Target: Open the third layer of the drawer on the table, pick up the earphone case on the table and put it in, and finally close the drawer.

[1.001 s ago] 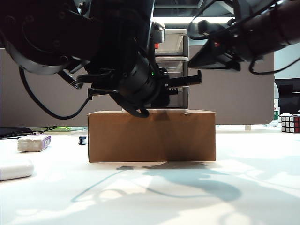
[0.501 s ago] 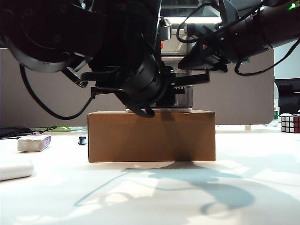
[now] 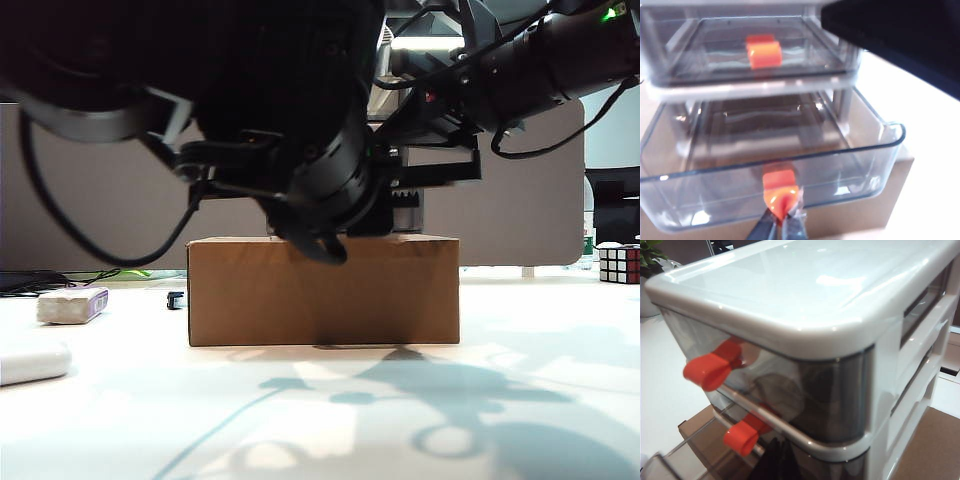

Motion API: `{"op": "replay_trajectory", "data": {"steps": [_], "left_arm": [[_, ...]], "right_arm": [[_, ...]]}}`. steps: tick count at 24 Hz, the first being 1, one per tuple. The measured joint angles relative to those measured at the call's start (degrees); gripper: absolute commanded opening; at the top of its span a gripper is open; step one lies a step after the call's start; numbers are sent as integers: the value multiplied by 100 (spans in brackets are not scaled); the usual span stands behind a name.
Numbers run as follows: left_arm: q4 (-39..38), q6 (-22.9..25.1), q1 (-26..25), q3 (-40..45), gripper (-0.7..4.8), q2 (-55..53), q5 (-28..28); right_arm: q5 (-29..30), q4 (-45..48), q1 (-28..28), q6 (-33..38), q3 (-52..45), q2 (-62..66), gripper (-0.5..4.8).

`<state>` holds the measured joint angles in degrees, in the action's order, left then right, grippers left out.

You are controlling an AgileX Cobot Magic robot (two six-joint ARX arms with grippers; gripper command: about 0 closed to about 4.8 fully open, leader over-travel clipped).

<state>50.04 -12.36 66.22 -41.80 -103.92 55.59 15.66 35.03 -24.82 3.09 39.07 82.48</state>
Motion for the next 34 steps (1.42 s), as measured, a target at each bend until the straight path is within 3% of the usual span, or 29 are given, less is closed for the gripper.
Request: {"op": "replay_trajectory", "data": {"steps": [6, 10, 15, 19, 22, 23, 24, 25, 28, 31, 33, 34], "left_arm": [[-39, -273, 173, 267, -1, 125, 114], [-190, -284, 317, 455, 121, 372, 179], [-527, -271, 807, 933, 123, 1248, 470], [-1676, -269, 1047, 1252, 115, 2509, 684], [-2857, -267, 863, 1239, 74, 3427, 643], [-3281, -267, 743, 1244, 74, 3685, 487], [-4194, -271, 304, 1252, 74, 4264, -225], [-4527, -273, 24, 1246, 75, 4487, -610], [-5386, -214, -992, 1252, 75, 4937, -2031], [-5796, 223, -2020, 1255, 104, 5187, -3298], [-6083, 752, -3082, 1246, 144, 5165, -4310], [-6356, 754, -3567, 1259, 145, 5158, -4682]], "right_arm": [[2, 0, 0, 0, -2, 2, -5], [-4, 0, 2, 2, 0, 2, -5], [0, -81, 2, 2, 0, 2, -5], [175, -313, 7, 2, 2, -2, -5], [267, -579, 4, 0, 2, -37, -5], [317, -680, 4, 0, 0, -70, -5], [448, -811, 7, 2, 2, -133, -5], [516, -863, 9, 2, 2, -166, -5], [599, -1082, 2, 2, 0, -291, -5], [612, -1276, 4, 0, 0, -522, -5], [619, -1469, 4, 0, 2, -739, -5], [638, -1633, 4, 0, 2, -901, -5]]}}
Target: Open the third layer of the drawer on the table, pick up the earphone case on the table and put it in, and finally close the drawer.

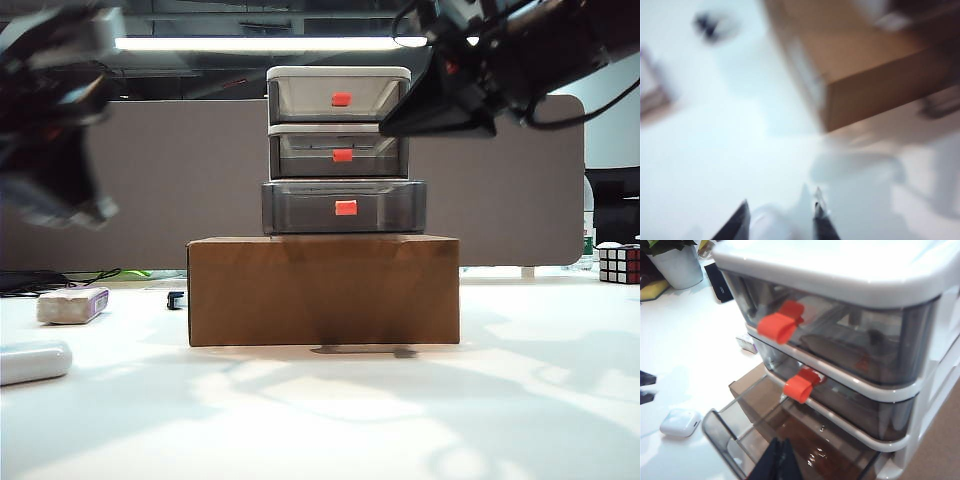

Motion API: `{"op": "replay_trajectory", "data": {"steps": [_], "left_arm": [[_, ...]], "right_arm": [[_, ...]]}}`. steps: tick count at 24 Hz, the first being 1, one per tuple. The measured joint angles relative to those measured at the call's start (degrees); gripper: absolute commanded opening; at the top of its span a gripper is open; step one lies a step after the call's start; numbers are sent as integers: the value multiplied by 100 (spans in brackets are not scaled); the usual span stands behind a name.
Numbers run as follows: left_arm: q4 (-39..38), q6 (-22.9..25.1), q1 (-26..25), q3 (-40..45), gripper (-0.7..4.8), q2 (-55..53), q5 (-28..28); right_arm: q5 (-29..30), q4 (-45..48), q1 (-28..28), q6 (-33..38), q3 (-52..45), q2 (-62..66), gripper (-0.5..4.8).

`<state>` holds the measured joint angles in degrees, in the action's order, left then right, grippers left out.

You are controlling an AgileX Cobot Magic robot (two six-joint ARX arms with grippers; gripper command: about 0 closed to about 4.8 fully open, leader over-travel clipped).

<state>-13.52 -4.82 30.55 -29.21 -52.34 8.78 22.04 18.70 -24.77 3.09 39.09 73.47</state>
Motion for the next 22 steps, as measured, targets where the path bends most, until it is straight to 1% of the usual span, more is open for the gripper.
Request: {"op": "replay_trajectory", "data": {"steps": [2, 3, 4, 6, 7, 9, 11, 13, 15, 17, 18, 19, 21, 22], "left_arm": [[-70, -186, -302, -2, 145, 2, -387], [-59, -155, -356, 0, 150, -7, -483], [-17, 63, -424, 24, 168, -15, -520], [107, 656, -581, 173, 243, -17, -544], [103, 855, -658, 245, 260, -20, -584], [107, 1270, -839, 398, 294, -31, -907], [122, 1650, -1012, 544, 340, -28, -1355], [122, 1908, -1231, 669, 344, -31, -1635], [111, 2068, -1360, 732, 344, -33, -1720], [133, 2347, -1377, 756, 344, -33, -1762], [208, 2795, -1388, 798, 344, -31, -1770], [216, 3075, -1453, 807, 344, -76, -1779], [247, 3193, -1606, 807, 344, -184, -1829], [273, 3235, -1749, 807, 344, -280, -1961]], "right_arm": [[-4, -131, 2, -7, 2, -151, -5], [-7, -212, 0, -13, 2, -219, -5], [0, -293, 0, -17, 0, -271, -5], [0, -459, 2, -33, 0, -387, -5], [-7, -520, 2, -35, 0, -435, -5], [-7, -627, 7, -68, 2, -514, -5], [-9, -789, 7, -133, 0, -570, -5], [4, -909, 7, -153, 0, -616, -5], [7, -1043, 9, -186, 0, -643, -5], [7, -1180, 7, -291, 0, -645, -5], [7, -1307, 7, -365, 0, -647, -5], [7, -1373, 7, -400, 0, -649, -5], [7, -1390, 7, -409, 0, -654, -5], [7, -1401, 7, -415, 0, -667, -5]]}}
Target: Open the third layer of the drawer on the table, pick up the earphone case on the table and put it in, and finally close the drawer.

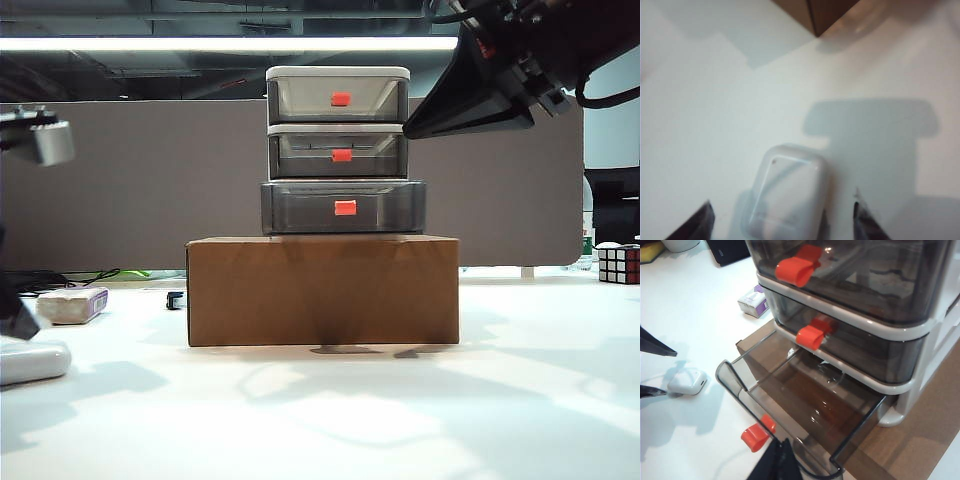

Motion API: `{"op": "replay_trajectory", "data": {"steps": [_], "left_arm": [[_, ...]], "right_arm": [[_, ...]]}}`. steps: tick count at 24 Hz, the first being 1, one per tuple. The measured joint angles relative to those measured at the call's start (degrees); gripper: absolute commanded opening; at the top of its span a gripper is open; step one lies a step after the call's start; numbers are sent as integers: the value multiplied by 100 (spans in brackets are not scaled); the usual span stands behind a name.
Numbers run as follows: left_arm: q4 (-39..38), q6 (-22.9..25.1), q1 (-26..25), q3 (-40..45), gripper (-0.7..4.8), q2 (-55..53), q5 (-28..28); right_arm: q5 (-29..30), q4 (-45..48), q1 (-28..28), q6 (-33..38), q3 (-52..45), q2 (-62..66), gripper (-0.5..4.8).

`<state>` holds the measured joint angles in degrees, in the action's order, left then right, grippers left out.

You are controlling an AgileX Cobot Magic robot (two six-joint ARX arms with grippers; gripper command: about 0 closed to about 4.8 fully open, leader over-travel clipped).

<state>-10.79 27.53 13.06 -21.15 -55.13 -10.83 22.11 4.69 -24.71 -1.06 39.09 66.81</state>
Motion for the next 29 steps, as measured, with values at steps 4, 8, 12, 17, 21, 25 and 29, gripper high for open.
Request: {"op": "replay_trajectory", "data": {"steps": [4, 8, 12, 17, 21, 25, 29], "left_arm": [[339, 42, -616, 0, 343, -463, -874], [509, 101, -754, 0, 342, -925, -1366], [649, 107, -741, 0, 341, -1373, -1464], [1180, 122, -743, -31, 336, -1803, -1539], [1281, 125, -739, -35, 133, -1871, -1552], [1268, 118, -741, -42, 110, -1869, -1558], [1082, 103, -737, -155, 47, -1886, -1624]], "right_arm": [[0, -37, 0, -7, 0, -35, -5], [-2, -37, 0, -17, 0, -44, -5], [0, -37, 0, -28, 0, -44, -5], [0, -66, 0, -31, 0, -44, -5], [-7, -74, 2, -31, 0, -46, -5], [-24, -74, 0, -48, 0, -46, -5], [-42, -76, 2, -48, 0, -48, -5]]}}
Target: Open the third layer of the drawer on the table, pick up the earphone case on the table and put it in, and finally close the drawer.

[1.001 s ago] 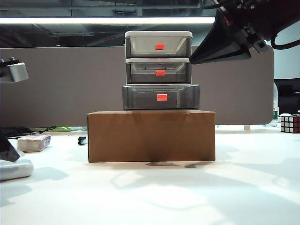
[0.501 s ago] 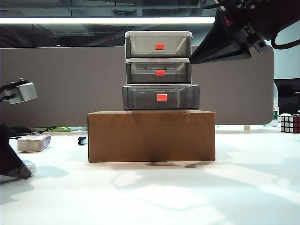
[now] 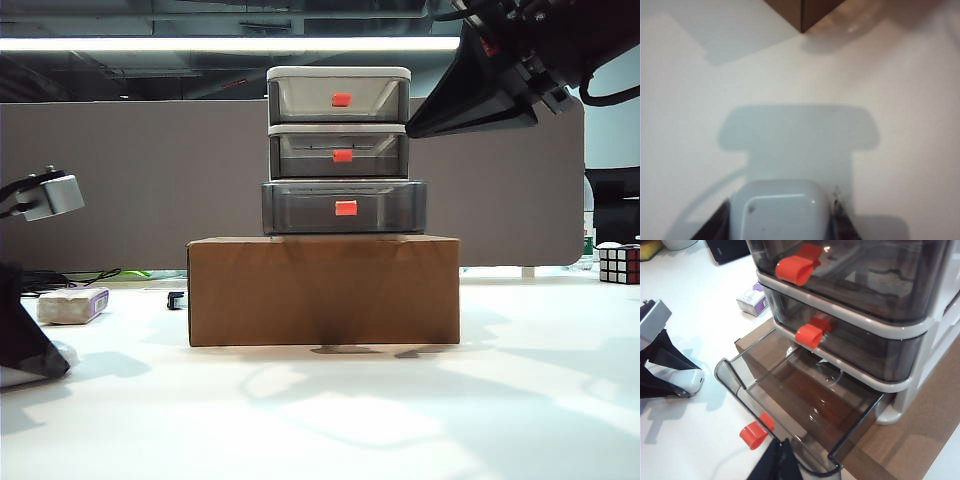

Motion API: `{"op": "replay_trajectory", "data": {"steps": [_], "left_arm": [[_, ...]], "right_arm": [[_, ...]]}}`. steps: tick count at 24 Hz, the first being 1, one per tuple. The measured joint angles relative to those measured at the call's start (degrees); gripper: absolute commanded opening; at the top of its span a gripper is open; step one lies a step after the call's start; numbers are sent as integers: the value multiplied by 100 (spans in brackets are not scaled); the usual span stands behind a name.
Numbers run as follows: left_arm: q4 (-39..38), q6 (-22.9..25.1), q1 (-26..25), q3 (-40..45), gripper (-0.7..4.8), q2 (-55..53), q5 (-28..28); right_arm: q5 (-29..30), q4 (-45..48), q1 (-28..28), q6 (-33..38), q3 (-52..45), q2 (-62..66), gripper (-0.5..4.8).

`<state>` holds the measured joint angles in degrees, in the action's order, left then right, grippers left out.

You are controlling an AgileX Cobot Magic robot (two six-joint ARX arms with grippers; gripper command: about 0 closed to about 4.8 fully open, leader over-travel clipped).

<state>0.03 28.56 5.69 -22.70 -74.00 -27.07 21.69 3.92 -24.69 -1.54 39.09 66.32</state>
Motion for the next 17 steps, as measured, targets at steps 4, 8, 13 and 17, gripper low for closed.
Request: {"op": "replay_trajectory", "data": {"steps": [4, 8, 13, 17], "left_arm": [[-566, -319, 2, -446, 48, -35, -151], [-981, -503, 133, -1217, 48, 197, -197], [-1484, -496, 811, -1961, 48, 616, -101], [-1333, -479, 1808, -2671, 48, 874, 190]], "right_arm": [[0, 0, -2, 0, 0, -63, -5], [-4, -7, 0, 0, 0, -118, -5], [-4, -52, -2, 0, 0, -221, -5], [-33, -153, -2, -2, -2, -299, -5]]}}
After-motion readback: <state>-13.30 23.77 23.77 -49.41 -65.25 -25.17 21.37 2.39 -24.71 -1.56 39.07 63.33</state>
